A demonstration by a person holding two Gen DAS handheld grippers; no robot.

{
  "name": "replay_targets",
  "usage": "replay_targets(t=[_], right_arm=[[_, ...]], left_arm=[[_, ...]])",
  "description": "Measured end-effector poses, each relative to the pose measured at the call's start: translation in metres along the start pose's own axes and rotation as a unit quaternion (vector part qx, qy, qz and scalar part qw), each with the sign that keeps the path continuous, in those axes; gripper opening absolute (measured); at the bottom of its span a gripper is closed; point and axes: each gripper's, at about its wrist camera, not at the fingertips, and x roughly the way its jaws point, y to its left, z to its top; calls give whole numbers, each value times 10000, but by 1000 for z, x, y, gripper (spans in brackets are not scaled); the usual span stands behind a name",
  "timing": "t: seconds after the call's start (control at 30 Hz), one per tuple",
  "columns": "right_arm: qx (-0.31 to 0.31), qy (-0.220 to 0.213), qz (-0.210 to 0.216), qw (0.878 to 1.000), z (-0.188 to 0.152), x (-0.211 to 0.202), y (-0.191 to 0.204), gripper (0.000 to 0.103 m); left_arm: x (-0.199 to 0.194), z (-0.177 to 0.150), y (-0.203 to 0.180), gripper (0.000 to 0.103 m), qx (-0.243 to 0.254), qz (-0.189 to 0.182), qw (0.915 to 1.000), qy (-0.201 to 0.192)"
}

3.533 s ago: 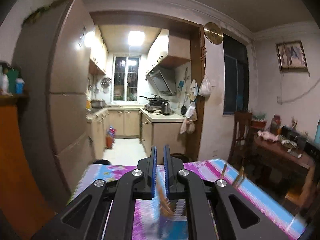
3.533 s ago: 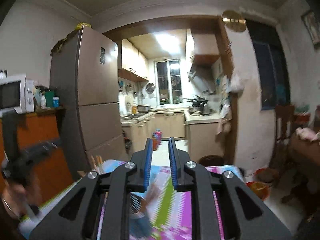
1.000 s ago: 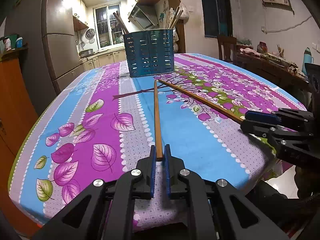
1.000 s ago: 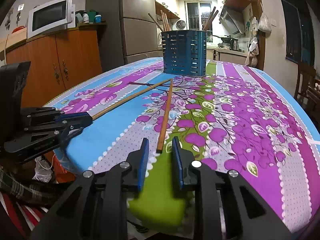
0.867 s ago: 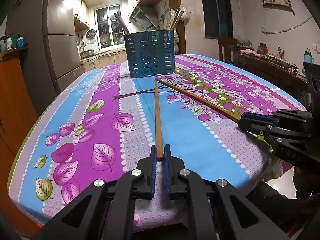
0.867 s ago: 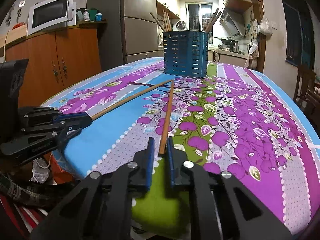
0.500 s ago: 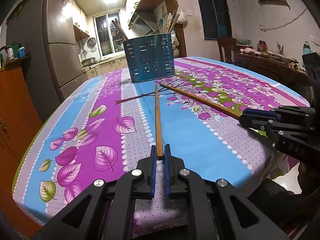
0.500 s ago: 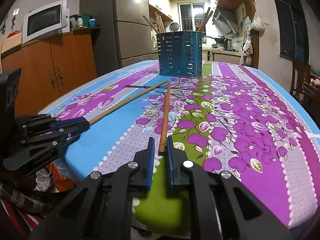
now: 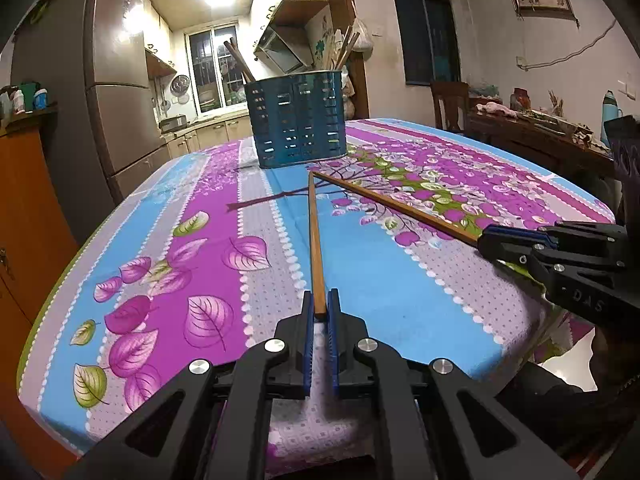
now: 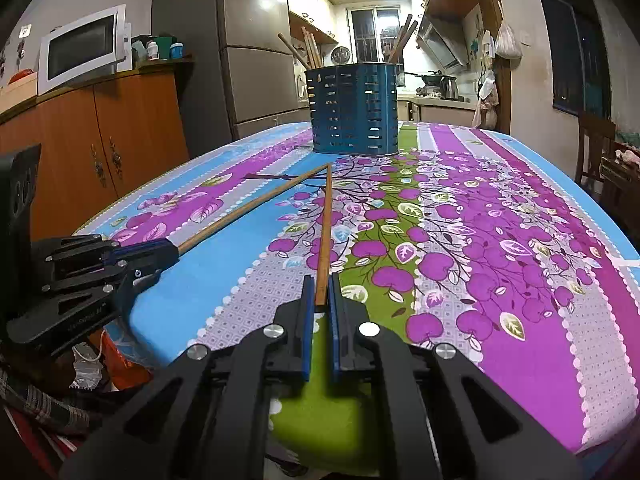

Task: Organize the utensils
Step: 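Carry the left tool's chopstick into the holder while the right tool inserts its own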

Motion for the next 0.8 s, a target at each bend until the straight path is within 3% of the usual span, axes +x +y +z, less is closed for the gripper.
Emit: replay_targets(t=[0.27, 0.53, 0.8], right_arm=[[-204, -303, -65, 9993, 23, -20, -1, 5], [-737, -1099, -16, 9912, 87, -48, -3, 5], [-859, -1488, 275, 9847, 156, -52, -10, 5]], left_arm=[[-19, 28, 17, 7, -193, 78, 9992, -334], [-54, 89, 42, 7, -450, -8, 9930, -1094], [-73, 146, 60, 8, -545, -116, 9846, -1658]])
